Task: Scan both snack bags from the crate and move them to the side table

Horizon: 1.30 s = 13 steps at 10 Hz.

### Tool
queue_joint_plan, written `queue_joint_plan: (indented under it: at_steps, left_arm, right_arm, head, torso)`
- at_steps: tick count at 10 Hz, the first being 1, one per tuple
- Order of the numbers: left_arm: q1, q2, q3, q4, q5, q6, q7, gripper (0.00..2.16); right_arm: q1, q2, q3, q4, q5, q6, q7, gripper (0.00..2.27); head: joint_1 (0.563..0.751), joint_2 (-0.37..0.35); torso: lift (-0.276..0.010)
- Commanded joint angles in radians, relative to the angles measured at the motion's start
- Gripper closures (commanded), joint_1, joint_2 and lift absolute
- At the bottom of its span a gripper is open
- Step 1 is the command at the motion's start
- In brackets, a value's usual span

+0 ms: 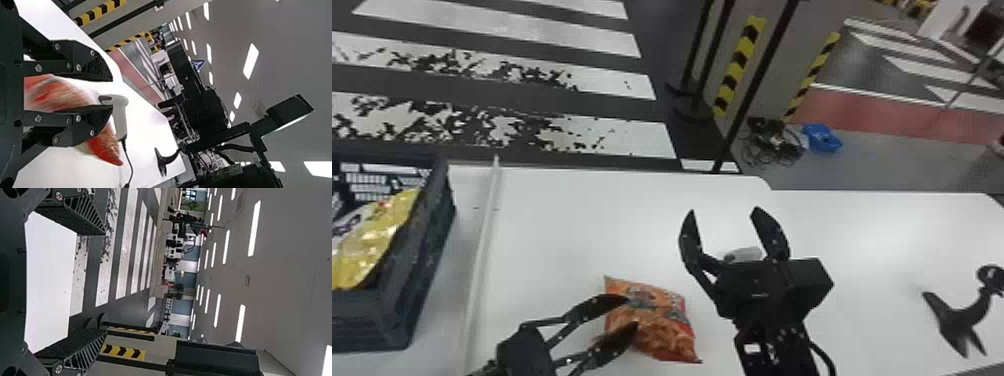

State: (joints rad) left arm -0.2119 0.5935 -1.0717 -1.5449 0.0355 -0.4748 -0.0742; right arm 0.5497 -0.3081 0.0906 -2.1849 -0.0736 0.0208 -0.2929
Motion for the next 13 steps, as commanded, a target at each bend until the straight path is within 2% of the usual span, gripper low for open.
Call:
queue_joint_plan:
  at_steps: [1,2,3,4,5,6,7,8,10,11,13]
  left_arm:
    - [0.009,0.005,0.012,-0.008,0.004,0.011,-0.001,0.01]
    - [0.02,0.005,0.029,-0.017,0.01,0.042,-0.009,0.02]
    - [0.031,0.016,0.049,-0.035,0.044,0.045,-0.013,0.02]
    - [0.082,0.029,0.121,-0.083,0.109,0.045,-0.039,0.02]
    - [0.147,0.052,0.21,-0.164,0.15,0.048,-0.041,0.02]
    - [0.24,0.066,0.346,-0.259,0.205,0.069,-0.052,0.02]
    - [0.29,0.071,0.447,-0.336,0.274,0.134,-0.076,0.02]
    - [0.344,0.077,0.543,-0.399,0.28,0.18,-0.075,0.03]
    - [0.421,0.077,0.682,-0.483,0.311,0.312,-0.07,0.03]
    - [0.457,0.072,0.747,-0.503,0.334,0.333,-0.058,0.03]
    - [0.523,0.054,0.872,-0.518,0.396,0.336,-0.042,0.03]
  right_arm:
    - [-0.004,0.0,0.001,0.002,-0.003,0.003,0.0,0.11]
    - [-0.004,0.0,0.001,0.002,-0.005,0.0,0.0,0.11]
    - [0.003,0.0,0.0,0.002,-0.005,0.0,0.0,0.11]
    - [0.009,-0.002,-0.005,0.001,-0.005,-0.009,0.0,0.11]
    - [0.013,-0.003,-0.009,0.001,-0.011,-0.009,0.0,0.11]
    - [0.018,-0.006,-0.014,-0.001,-0.018,-0.009,0.001,0.11]
    - [0.026,-0.013,-0.019,-0.006,-0.028,-0.009,0.005,0.11]
    - [0.036,-0.016,-0.031,-0.012,-0.049,-0.009,0.031,0.11]
    - [0.072,-0.011,-0.083,-0.021,-0.109,0.009,0.161,0.11]
    - [0.085,-0.011,-0.109,-0.019,-0.114,0.022,0.207,0.11]
    - [0.115,-0.011,-0.146,-0.007,-0.121,0.012,0.245,0.1]
  head:
    - [0.695,-0.35]
    - [0.695,-0.35]
    - [0.695,-0.35]
    - [0.695,-0.35]
    - [0.695,-0.35]
    - [0.695,-0.35]
    - [0.695,-0.35]
    - [0.695,-0.335]
    - [0.695,-0.26]
    - [0.695,-0.225]
    - [0.695,-0.184]
  torso:
    - [-0.095]
    - [-0.095]
    - [-0.095]
    - [-0.095]
    - [-0.095]
    - [-0.095]
    - [-0.095]
    - [-0.095]
    - [-0.095]
    - [-0.095]
    - [-0.095]
